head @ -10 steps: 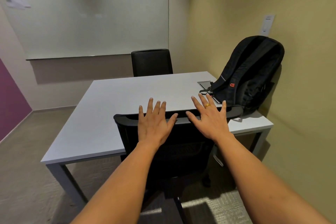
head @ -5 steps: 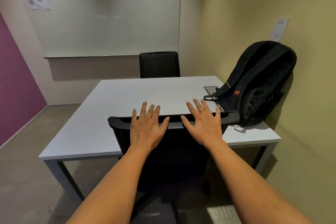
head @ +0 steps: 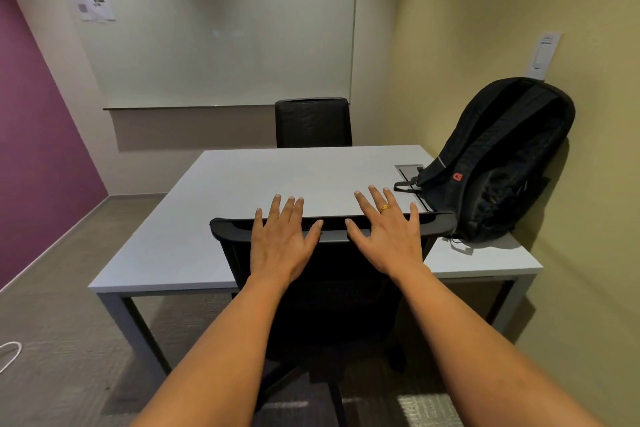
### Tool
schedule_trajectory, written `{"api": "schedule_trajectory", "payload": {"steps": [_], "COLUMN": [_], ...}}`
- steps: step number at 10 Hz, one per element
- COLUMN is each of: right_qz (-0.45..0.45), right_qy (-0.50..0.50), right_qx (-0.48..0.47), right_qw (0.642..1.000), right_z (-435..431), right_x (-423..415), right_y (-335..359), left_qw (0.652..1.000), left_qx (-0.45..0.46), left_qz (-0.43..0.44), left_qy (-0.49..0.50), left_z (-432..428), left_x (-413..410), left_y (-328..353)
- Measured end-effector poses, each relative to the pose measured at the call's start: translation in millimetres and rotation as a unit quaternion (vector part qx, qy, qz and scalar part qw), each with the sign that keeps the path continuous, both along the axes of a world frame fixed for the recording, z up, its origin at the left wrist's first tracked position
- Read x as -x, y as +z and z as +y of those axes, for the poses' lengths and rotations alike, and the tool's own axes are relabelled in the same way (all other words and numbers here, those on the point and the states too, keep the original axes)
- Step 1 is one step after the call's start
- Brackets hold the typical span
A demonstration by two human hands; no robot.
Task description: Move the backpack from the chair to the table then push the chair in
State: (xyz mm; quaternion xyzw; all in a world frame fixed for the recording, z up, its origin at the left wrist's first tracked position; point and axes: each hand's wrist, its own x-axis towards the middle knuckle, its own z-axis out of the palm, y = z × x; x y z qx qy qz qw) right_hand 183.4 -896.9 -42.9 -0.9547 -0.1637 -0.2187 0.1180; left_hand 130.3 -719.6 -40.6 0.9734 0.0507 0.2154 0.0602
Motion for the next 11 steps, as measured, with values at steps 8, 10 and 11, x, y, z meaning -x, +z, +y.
{"api": "schedule_trajectory", "payload": {"steps": [8, 10, 11], "right_qz": [0.039, 0.08, 0.028], "right_qy": [-0.004, -0.031, -0.041], "right_qx": [0.001, -0.061, -0.045], "right_qw": [0.999, 0.994, 0.998], "right_z": [1.2, 8.3, 18.2], "right_x": [4.7, 14.2, 15.1], "right_y": [3.8, 25.6, 49.1], "left_qw": [0.999, 0.999, 0.999], "left_qx": [0.006, -0.026, -0.035], "left_qz": [0.043, 0.043, 0.004], "left_qy": [-0.022, -0.008, -0.008], "left_z": [3.1, 5.4, 4.2], "left_x": [6.7, 11.6, 5.9], "left_y": [7.1, 20.1, 43.6]}}
